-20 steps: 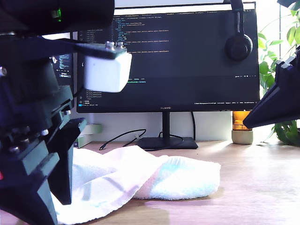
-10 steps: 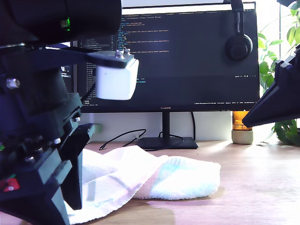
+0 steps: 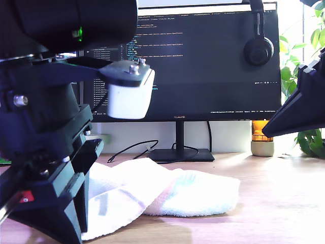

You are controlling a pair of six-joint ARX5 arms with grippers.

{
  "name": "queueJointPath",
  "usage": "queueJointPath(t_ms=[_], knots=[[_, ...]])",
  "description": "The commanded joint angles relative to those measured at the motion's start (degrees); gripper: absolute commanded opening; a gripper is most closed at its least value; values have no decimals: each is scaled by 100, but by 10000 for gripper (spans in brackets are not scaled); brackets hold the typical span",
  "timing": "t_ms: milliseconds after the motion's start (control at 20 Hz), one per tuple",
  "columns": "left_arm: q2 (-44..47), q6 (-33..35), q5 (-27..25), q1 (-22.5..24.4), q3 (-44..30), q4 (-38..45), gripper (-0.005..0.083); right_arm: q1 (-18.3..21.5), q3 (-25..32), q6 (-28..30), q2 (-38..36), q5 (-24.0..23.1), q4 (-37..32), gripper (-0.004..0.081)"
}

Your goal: Fold the tea towel to a neat square and place it to the right

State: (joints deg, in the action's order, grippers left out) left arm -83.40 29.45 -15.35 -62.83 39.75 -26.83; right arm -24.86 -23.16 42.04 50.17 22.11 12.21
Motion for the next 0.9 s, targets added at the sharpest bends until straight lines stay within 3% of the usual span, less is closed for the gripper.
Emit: queueJointPath(t_ms=[0, 200, 850], knots=[[-240, 66, -13, 136, -192, -66, 66, -26, -66, -7, 26, 24, -39, -11], [-240, 210, -15, 227, -192, -77, -24, -26, -66, -24, 26, 46, -57, -11], [573, 271, -326, 234, 31, -448, -24, -160, -66, -24, 26, 232, -81, -10]])
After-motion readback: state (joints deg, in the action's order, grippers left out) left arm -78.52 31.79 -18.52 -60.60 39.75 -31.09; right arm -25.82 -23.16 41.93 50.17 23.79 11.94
